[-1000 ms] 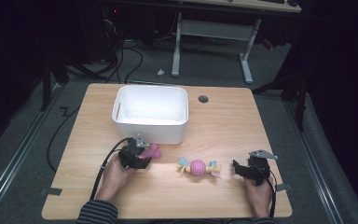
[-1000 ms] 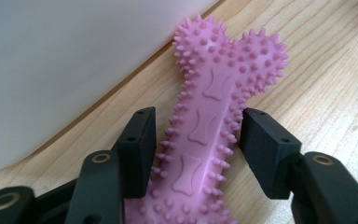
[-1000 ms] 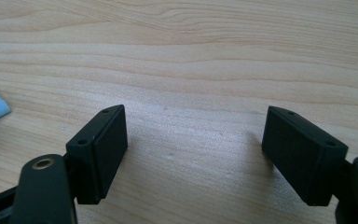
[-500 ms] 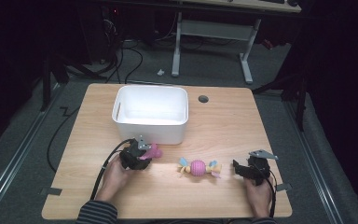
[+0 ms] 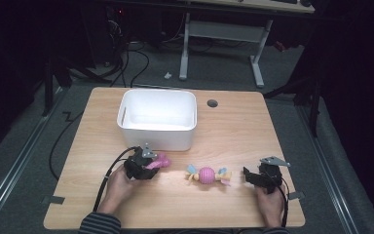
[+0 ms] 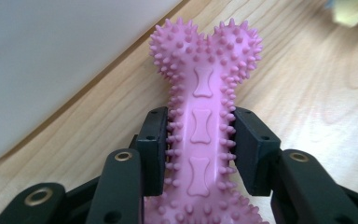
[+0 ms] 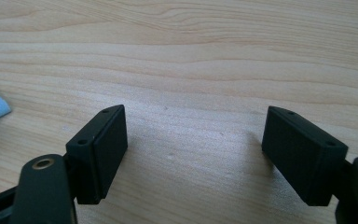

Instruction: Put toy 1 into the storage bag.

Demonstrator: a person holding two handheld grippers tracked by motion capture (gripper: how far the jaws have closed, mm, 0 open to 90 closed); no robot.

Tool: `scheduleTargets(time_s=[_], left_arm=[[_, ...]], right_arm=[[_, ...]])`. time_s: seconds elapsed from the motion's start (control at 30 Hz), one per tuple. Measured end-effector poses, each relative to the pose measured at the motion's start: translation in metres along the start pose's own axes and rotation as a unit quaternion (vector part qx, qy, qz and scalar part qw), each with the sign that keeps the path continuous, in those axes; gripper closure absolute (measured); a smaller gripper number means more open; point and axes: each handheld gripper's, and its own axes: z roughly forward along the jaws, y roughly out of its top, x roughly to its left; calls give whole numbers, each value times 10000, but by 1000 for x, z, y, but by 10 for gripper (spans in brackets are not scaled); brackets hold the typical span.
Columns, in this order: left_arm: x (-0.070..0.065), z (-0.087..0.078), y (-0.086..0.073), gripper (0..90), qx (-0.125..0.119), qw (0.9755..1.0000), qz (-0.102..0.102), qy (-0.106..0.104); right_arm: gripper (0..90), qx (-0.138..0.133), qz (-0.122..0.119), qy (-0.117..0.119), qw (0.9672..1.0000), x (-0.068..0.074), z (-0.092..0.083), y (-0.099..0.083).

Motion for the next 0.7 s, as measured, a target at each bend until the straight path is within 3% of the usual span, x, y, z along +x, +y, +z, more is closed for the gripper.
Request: scheduleTargets(time_s=[0.03, 0.17, 0.7], left_arm=[[-1, -7, 0, 590, -108, 9999, -46, -120], [-4, -17, 0, 590, -205, 9996, -33, -185], [-8, -54, 2, 591, -545, 9979, -175, -301]], right_arm=[[221, -1, -1, -1, 10000, 0, 0, 0], [220, 0, -2, 0, 10000, 0, 0, 0], [221, -1, -7, 5, 10000, 0, 0, 0]])
